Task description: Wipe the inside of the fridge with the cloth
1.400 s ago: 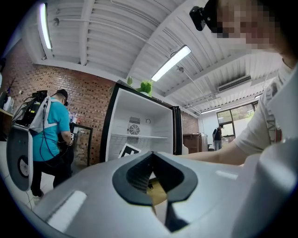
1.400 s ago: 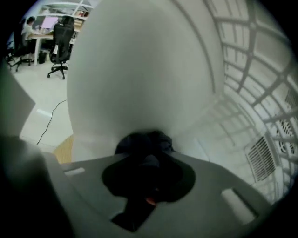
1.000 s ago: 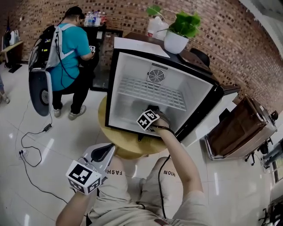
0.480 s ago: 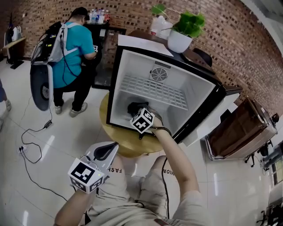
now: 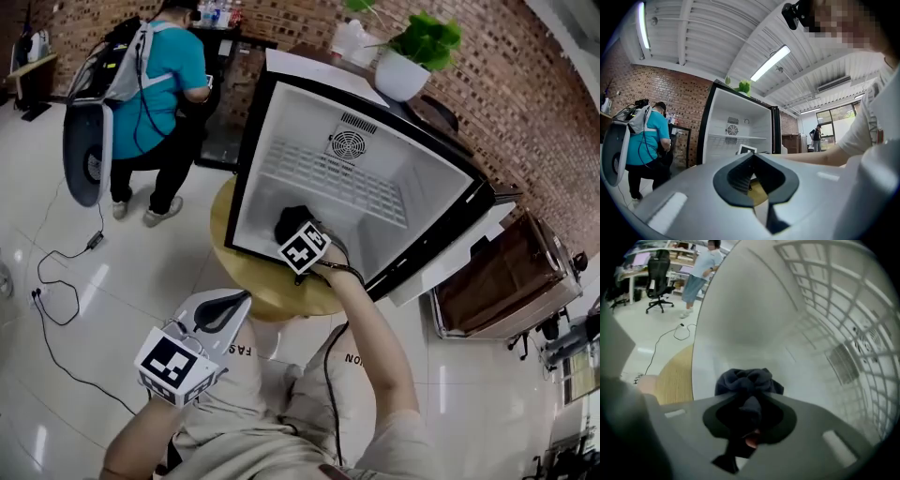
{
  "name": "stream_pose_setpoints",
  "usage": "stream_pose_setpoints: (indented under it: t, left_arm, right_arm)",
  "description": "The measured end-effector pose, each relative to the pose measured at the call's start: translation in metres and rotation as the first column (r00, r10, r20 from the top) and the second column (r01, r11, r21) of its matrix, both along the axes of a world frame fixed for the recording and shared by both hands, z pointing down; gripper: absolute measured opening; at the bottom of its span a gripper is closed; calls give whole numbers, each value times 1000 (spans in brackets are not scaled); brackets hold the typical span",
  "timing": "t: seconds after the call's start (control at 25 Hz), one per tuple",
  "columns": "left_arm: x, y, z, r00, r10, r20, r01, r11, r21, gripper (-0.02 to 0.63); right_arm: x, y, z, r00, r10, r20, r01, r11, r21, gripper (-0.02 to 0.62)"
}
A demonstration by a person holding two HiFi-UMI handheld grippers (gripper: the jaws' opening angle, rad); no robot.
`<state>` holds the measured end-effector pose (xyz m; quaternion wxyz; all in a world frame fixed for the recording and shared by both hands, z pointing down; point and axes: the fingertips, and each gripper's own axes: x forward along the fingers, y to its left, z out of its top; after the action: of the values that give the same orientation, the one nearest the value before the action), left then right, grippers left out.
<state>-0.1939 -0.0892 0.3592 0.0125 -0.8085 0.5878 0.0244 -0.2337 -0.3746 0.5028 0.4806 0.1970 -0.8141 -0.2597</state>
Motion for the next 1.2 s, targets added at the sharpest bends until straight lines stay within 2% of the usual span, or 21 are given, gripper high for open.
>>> stream_pose_setpoints:
  t: [0.08, 0.2, 0.28, 0.36, 0.4, 0.44, 0.52, 0.56, 0.6, 0.68, 0.76, 0.84, 0.96, 1.04, 1.12, 1.2]
  left_arm:
    - [1, 1, 1, 1000, -2, -3, 2, 1000, -2, 0]
    - [3, -3, 1, 1000, 6, -4, -6, 1000, -5, 0]
    - [5, -5, 3, 1000, 17, -6, -17, 1000, -21, 0]
    - [8, -7, 4, 1000, 21, -8, -21, 999, -27, 0]
    - [10, -7, 4, 1000, 22, -8, -22, 999, -24, 0]
    - [12, -8, 4, 1000, 24, -6, -24, 1000, -20, 0]
    - [14, -8, 3, 1000, 27, -6, -27, 999, -18, 0]
    - [13, -8, 3, 1000, 26, -8, -26, 999, -19, 0]
    - [11, -8, 4, 1000, 21, -13, -22, 1000, -20, 0]
    - [4, -7, 4, 1000, 10, -21, -11, 1000, -19, 0]
    - [-1, -5, 0, 1000, 2, -24, -2, 1000, -11, 0]
    - [-3, -1, -6, 1000, -3, -23, 3, 1000, 0, 0]
    - [-5, 7, -9, 1000, -7, -29, 8, 1000, 9, 0]
    - [-7, 10, -12, 999, -8, -35, 8, 1000, 16, 0]
    - [-10, 11, -16, 999, -10, -38, 11, 1000, 25, 0]
    - [-14, 13, -18, 999, -13, -41, 14, 999, 30, 0]
  right_arm:
    - [54, -22, 5, 987, 121, -101, -118, 992, 41, 58]
    - [132, -52, 10, 910, 283, -304, -238, 955, 178, 57]
    - [158, -57, 14, 858, 312, -407, -231, 944, 237, 57]
    - [165, -56, 16, 835, 300, -461, -205, 948, 245, 58]
    - [163, -55, 13, 840, 291, -459, -198, 950, 241, 58]
    - [156, -54, 7, 862, 276, -425, -191, 954, 233, 60]
    - [122, -37, -16, 944, 197, -264, -147, 969, 197, 60]
    - [99, -21, -28, 977, 129, -170, -100, 981, 168, 60]
    - [75, -1, -37, 995, 50, -90, -38, 990, 135, 60]
    - [26, 40, -48, 994, -107, 26, 105, 991, 80, 60]
    - [-21, 74, -53, 969, -220, 112, 215, 975, 54, 61]
    - [-60, 93, -45, 954, -274, 119, 270, 962, 47, 61]
    - [-79, 96, -12, 964, -266, 3, 266, 962, 59, 61]
    - [-69, 86, 3, 970, -241, -32, 243, 969, 49, 60]
    - [-53, 76, 4, 979, -206, -9, 206, 978, 20, 57]
    - [-27, 62, 4, 988, -149, -27, 149, 989, 1, 57]
